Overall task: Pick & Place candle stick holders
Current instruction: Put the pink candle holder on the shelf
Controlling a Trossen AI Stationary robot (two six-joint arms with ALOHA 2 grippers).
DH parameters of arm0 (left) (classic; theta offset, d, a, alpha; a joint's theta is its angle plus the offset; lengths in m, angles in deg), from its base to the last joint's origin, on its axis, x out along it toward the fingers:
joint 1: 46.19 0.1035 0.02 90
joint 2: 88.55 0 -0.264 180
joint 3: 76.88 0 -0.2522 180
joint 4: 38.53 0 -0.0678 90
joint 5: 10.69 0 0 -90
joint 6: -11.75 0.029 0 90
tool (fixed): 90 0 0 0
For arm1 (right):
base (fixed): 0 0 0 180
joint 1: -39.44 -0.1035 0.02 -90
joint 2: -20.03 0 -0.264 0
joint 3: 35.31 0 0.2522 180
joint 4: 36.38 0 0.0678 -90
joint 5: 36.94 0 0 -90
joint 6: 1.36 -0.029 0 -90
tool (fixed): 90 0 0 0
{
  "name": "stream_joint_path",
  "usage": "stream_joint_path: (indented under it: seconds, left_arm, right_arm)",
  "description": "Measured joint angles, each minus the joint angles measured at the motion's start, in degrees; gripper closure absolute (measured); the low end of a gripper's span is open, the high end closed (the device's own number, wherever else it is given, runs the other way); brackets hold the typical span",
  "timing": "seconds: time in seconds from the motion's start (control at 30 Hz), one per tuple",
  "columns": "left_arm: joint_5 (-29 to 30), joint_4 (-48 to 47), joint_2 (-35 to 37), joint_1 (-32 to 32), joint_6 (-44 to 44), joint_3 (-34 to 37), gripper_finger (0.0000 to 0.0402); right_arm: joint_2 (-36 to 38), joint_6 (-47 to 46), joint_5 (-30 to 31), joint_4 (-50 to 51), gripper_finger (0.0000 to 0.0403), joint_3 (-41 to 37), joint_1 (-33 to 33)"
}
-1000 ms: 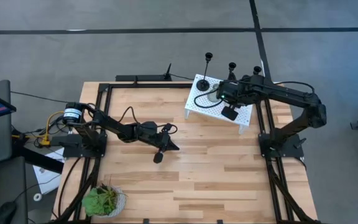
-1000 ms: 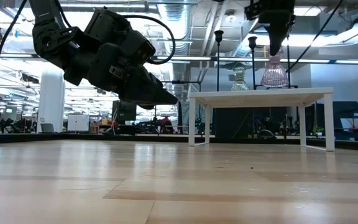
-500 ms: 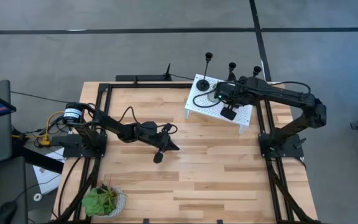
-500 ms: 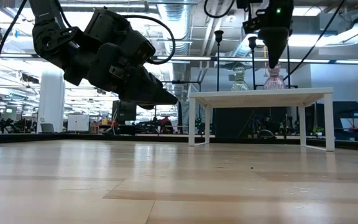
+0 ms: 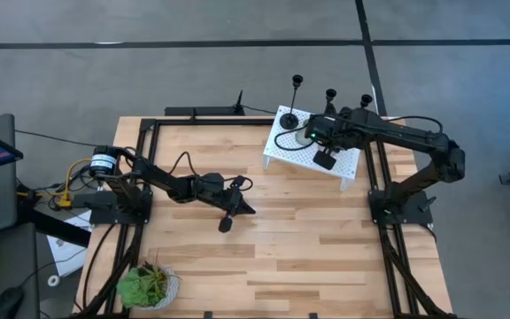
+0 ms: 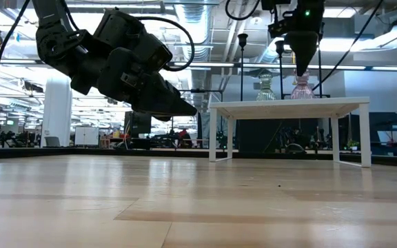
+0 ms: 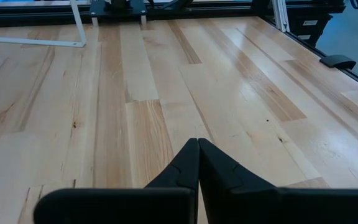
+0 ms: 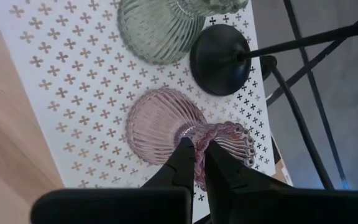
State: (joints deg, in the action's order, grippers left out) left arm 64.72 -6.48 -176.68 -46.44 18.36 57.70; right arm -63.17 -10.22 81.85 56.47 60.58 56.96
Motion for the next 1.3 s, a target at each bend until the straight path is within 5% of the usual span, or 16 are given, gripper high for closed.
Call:
stream_joint_path:
  seconds: [1.0,1.3]
  left_arm:
    - [0.02,-0.42,0.0,-0.01,0.0,0.0,0.0398]
    - [0.0,-0.44,0.0,0.01,0.0,0.0,0.0398]
  right_arm:
    - [0.0,0.47,-1.52,-1.26,0.0398,0.0,2.19]
    - [-0.11,0.26,-1.98,-2.61,0.0314,-0.11,2.19]
